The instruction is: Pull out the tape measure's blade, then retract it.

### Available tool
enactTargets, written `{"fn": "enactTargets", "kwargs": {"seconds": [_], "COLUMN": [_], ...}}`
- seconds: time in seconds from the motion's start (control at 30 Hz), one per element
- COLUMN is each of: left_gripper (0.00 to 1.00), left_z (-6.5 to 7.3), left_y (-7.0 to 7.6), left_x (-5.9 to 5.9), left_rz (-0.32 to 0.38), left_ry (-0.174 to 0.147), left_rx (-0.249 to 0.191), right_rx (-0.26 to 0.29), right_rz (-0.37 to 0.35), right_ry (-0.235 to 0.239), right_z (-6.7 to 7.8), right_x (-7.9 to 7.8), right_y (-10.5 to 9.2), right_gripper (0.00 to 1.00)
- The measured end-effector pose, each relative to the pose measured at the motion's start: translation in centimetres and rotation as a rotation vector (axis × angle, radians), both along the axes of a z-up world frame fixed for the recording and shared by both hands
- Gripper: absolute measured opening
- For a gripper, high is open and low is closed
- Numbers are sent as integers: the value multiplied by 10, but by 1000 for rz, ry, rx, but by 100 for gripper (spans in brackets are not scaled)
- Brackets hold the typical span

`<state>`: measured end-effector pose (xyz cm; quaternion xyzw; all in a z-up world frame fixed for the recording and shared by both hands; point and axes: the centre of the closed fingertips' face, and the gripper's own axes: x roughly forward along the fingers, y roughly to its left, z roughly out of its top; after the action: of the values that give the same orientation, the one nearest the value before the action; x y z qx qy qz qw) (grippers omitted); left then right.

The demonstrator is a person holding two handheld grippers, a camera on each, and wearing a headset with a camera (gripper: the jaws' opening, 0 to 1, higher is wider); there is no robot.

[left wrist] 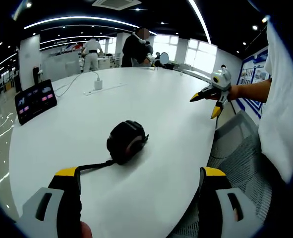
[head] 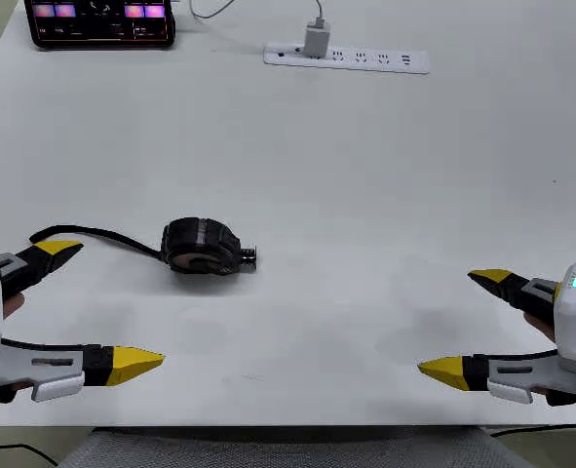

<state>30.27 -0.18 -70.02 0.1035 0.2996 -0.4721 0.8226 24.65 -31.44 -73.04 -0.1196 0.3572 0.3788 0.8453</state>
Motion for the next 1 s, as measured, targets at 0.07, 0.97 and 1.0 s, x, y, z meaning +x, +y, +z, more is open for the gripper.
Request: {"fn": "enactTargets", "kwargs": {"seconds": [0.07,0.97,1.0], "left_gripper": [97,93,92], "left_z": [0,-16,-16], "left_y": [-2,-25,-27], "left_x": [1,37,38], "left_rz": [-17,-207,-216], "left_ry": [-4,-27,-29], "left_rx": [9,95,97], "right_rx": [-1,-14,-16], "right_rz": [2,151,158], "right_ry": [0,-2,-3], "right_z": [-1,-11,-12], "right_x": [1,42,44], "right_y": [1,29,31], "right_gripper": [81,79,79]}}
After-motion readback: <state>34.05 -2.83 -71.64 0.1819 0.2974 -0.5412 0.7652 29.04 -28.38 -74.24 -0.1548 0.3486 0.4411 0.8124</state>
